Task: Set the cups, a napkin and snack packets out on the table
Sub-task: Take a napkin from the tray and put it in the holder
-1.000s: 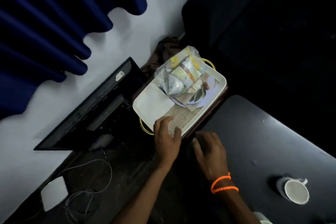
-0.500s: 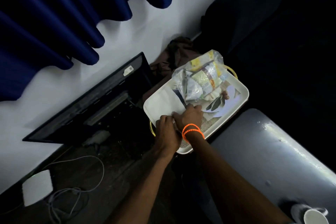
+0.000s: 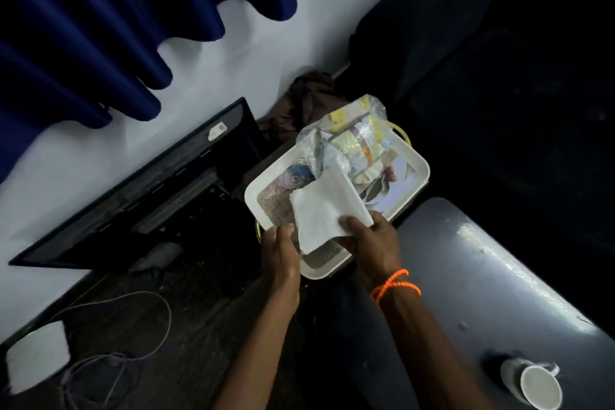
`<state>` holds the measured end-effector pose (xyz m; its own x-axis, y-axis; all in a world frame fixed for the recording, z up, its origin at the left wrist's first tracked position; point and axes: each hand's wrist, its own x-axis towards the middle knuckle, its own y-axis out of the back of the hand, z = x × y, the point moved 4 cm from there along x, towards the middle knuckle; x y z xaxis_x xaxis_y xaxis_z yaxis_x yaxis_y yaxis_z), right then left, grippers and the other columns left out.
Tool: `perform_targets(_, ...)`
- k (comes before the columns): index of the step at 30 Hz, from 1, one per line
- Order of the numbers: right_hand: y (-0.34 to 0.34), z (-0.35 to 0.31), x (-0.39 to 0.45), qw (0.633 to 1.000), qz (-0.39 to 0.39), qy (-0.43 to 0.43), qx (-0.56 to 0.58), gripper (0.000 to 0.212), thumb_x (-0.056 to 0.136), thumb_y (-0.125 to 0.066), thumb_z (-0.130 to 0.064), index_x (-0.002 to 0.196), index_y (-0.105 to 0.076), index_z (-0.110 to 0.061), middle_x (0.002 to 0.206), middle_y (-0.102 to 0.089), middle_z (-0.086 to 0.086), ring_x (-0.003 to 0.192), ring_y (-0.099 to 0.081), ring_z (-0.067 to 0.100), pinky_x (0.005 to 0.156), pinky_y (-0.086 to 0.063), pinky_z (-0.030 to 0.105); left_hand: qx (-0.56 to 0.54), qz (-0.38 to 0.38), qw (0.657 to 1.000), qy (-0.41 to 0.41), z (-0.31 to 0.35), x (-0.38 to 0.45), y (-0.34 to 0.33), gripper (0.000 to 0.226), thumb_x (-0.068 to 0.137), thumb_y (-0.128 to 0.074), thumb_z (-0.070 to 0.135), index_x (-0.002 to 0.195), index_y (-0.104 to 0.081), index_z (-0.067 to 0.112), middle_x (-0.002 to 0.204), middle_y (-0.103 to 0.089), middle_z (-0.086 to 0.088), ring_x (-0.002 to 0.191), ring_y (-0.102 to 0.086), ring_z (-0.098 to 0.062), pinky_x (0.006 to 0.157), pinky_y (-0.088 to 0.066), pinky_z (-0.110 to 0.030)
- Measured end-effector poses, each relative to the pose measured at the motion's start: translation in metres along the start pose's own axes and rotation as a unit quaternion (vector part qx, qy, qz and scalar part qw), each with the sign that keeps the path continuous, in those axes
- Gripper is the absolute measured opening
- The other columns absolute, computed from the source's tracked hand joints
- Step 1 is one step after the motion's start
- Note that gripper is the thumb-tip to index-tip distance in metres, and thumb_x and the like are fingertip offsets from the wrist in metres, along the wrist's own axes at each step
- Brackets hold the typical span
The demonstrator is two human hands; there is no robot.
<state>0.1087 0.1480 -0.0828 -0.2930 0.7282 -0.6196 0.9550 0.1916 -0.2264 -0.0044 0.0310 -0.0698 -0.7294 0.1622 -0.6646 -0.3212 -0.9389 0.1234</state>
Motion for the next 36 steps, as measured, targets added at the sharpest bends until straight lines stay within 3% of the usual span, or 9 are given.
perform_targets(2, 0.023, 0.003, -0.014, 0.994, -0.038, -0.036, 0.095, 0.02, 0.086, -0.071, 0.005, 0.106, -0.069, 0.002, 0.097, -0.078, 0.014, 0.086, -0.077, 0.026, 0.071, -0.064, 0.037, -0.103, -0.121, 0.979, 0.13, -0.011, -0.015, -0.018, 0.041, 0.102, -0.058, 0.04, 0.131, -0.066, 0.013, 0.122, -0.075, -0.018, 0.115, -0.071, -0.038, 0.095, -0.061, -0.054)
perform_targets(6, 0.077, 0.001, -0.041, 0.993, -0.05, -0.033, 0.101, 0.017, 0.079, -0.078, 0.001, 0.09, -0.068, -0.006, 0.098, -0.076, 0.017, 0.089, -0.077, 0.028, 0.07, -0.063, 0.035, -0.074, -0.259, 0.953, 0.141, -0.03, -0.04, -0.048, 0.047, 0.092, -0.067, 0.052, 0.129, -0.07, 0.023, 0.121, -0.078, -0.011, 0.114, -0.074, -0.032, 0.099, -0.059, -0.052)
perform_targets(10, 0.129, -0.013, -0.058, 0.999, -0.034, -0.011, 0.021, 0.038, 0.072, -0.083, 0.005, 0.105, -0.065, -0.002, 0.102, -0.077, 0.015, 0.089, -0.077, 0.03, 0.067, -0.062, 0.034, 0.079, -0.275, 0.956, 0.059, -0.047, -0.055, -0.077, 0.029, 0.08, -0.081, 0.027, 0.109, -0.079, 0.023, 0.104, -0.083, -0.006, 0.1, -0.079, -0.031, 0.088, -0.064, -0.051)
perform_targets(13, 0.166, -0.027, -0.068, 0.999, -0.029, -0.024, 0.023, 0.049, 0.075, -0.079, 0.01, 0.119, -0.063, -0.003, 0.103, -0.076, 0.015, 0.084, -0.075, 0.027, 0.061, -0.059, 0.031, 0.142, -0.315, 0.938, 0.006, -0.06, -0.073, -0.098, 0.033, 0.076, -0.082, 0.029, 0.109, -0.076, 0.029, 0.104, -0.083, 0.0, 0.098, -0.079, -0.026, 0.084, -0.065, -0.047)
perform_targets(19, 0.26, -0.043, -0.081, 0.986, 0.069, -0.008, 0.154, 0.021, 0.087, -0.071, -0.001, 0.081, -0.065, -0.019, 0.067, -0.052, 0.001, 0.053, -0.05, 0.012, 0.047, -0.042, 0.022, 0.162, -0.362, 0.918, -0.019, -0.082, -0.11, -0.138, 0.02, 0.086, -0.08, 0.022, 0.105, -0.077, 0.025, 0.107, -0.082, -0.006, 0.099, -0.079, -0.029, 0.08, -0.064, -0.044)
perform_targets(21, 0.283, -0.045, -0.09, 0.982, 0.066, -0.015, 0.175, 0.009, 0.092, -0.072, -0.017, 0.086, -0.066, -0.016, 0.077, -0.061, 0.003, 0.061, -0.061, 0.013, 0.055, -0.05, 0.025, 0.185, -0.394, 0.9, -0.006, -0.094, -0.129, -0.153, 0.024, 0.091, -0.078, 0.02, 0.114, -0.073, 0.019, 0.11, -0.082, -0.006, 0.101, -0.079, -0.027, 0.078, -0.064, -0.041)
perform_targets(25, 0.319, -0.043, -0.109, 0.99, 0.014, -0.03, 0.137, 0.047, 0.095, -0.069, -0.031, 0.13, -0.064, 0.0, 0.126, -0.071, 0.024, 0.114, -0.069, 0.042, 0.095, -0.058, 0.051, 0.26, -0.466, 0.846, 0.017, -0.129, -0.179, -0.187, 0.028, 0.091, -0.076, 0.025, 0.118, -0.073, 0.018, 0.112, -0.081, -0.007, 0.103, -0.079, -0.026, 0.087, -0.064, -0.045)
perform_targets(32, 0.401, -0.046, -0.135, 0.997, 0.079, 0.003, 0.011, 0.048, 0.081, -0.082, -0.051, 0.119, -0.073, -0.021, 0.112, -0.079, 0.01, 0.102, -0.077, 0.032, 0.088, -0.062, 0.053, 0.342, -0.469, 0.814, 0.009, -0.183, -0.241, -0.237, 0.03, 0.09, -0.073, 0.033, 0.116, -0.072, 0.018, 0.102, -0.082, -0.003, 0.095, -0.079, -0.025, 0.077, -0.066, -0.049)
perform_targets(36, 0.449, -0.041, -0.152, 0.991, 0.132, 0.02, 0.006, 0.032, 0.087, -0.081, -0.026, 0.117, -0.073, -0.019, 0.106, -0.081, 0.004, 0.094, -0.079, 0.024, 0.071, -0.064, 0.032, 0.378, -0.475, 0.794, 0.023, -0.215, -0.271, -0.26, 0.026, 0.089, -0.074, 0.037, 0.108, -0.074, 0.02, 0.096, -0.082, -0.004, 0.088, -0.08, -0.027, 0.072, -0.066, -0.055)
